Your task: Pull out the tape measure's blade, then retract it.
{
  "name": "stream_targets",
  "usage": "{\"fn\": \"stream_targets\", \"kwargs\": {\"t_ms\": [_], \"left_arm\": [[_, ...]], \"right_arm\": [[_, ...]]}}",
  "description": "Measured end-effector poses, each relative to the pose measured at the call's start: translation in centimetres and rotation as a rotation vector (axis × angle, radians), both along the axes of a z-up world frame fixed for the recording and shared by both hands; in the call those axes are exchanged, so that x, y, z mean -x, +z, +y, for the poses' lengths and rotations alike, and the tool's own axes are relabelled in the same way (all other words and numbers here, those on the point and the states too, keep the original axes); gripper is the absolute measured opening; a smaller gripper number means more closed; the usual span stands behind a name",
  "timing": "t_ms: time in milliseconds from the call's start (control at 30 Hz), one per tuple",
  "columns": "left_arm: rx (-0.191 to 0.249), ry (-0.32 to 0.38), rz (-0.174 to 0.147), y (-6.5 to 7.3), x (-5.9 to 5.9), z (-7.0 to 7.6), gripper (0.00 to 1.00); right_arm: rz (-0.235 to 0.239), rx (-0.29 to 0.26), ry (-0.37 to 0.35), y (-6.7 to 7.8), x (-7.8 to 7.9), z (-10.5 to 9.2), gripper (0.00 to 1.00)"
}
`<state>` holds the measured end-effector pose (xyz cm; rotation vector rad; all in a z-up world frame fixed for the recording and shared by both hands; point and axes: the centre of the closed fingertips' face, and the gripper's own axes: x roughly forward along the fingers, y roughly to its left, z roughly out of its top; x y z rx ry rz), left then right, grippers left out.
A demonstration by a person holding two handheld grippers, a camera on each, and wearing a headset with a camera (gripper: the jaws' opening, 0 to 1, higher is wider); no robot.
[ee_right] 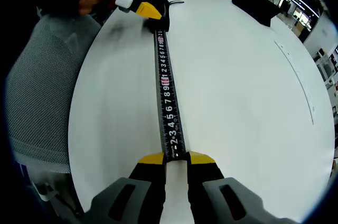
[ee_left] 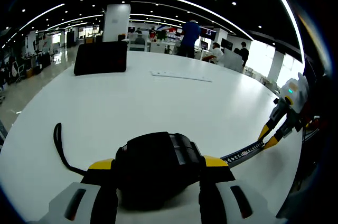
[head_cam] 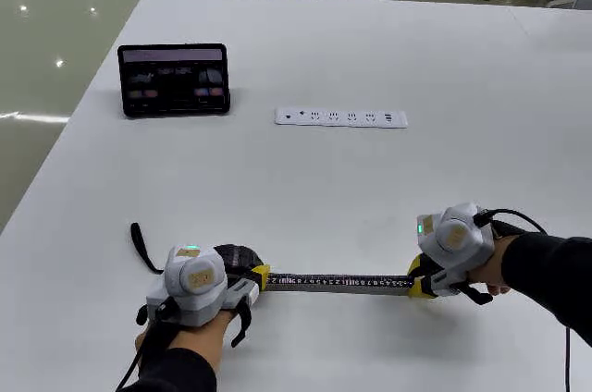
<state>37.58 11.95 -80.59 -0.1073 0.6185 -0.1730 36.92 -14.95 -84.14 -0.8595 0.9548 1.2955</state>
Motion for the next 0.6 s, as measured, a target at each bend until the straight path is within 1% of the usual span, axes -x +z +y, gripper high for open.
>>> {"fn": "stream_targets", "kwargs": {"t_ms": [100,233,433,600], "left_arm": [[0.003,-0.001,0.002,-0.01,-0.01,0.00,0.58],[0.007,-0.003,0.003,-0.04,0.01,0.00,0.58],[0.010,-0.004,0.005,-0.08,0.00,0.05,0.58],[0.011,-0.005,0.008,-0.09,0.05,0.01,0.58]], "right_arm": [[-0.002,0.003,0.004,-0.03,-0.04,0.02,0.10],[0.001,0.003,-0.009,-0.07,-0.08,0.10,0.10],[-0.010,-0.006,-0.008,-0.08,-0.16,0.35,0.11],[-0.008,-0.009,-0.008,-0.11,-0.18,0.58,0.11]]}}
